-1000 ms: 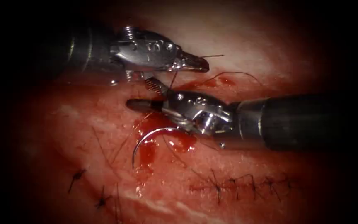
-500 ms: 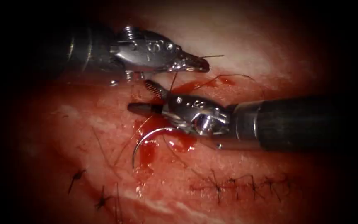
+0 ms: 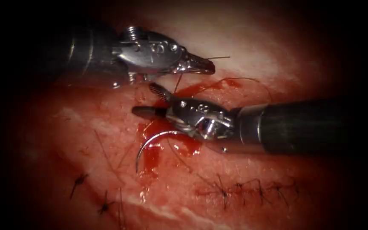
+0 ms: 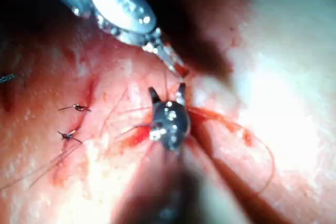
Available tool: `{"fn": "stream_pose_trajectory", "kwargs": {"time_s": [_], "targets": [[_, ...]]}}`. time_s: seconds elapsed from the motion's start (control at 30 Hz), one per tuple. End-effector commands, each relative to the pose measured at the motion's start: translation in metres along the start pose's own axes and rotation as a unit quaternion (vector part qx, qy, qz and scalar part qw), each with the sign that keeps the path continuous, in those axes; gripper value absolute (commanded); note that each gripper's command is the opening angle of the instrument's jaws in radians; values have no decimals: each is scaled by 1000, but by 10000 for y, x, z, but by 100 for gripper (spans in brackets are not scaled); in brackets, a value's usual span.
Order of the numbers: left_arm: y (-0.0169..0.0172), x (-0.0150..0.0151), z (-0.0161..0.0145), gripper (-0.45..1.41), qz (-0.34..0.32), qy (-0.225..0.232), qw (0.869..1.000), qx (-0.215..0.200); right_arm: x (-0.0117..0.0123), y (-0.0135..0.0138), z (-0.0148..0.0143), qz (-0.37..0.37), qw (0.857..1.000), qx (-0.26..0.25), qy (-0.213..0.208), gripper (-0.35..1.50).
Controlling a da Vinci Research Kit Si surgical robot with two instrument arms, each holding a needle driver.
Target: Wound Closure
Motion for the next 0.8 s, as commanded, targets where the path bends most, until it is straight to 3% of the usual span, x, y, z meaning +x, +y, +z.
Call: {"fn": "stream_pose_trajectory", "kwargs": {"time_s": [0.03,0.07,0.5,0.53,0.6,0.8], "targets": [[0,-1,8,-45,0,0,1000,0,-5,-5,5,0,1000,6,0,-7],[1,-1,8,-45,0,0,1000,0,-5,-5,5,0,1000,9,0,-35],[-1,1,-1,-45,0,1,1000,-5,-6,-11,1,-1,999,45,-27,-35],[-3,-3,-7,-45,1,0,1000,-6,-5,-14,-3,-1,999,45,-27,34],[-6,-17,-23,-45,7,-3,1000,0,-4,-20,-14,-1,999,24,-26,120],[-22,-64,-68,-45,5,-14,1000,17,6,-29,-44,4,999,31,-29,128]]}}
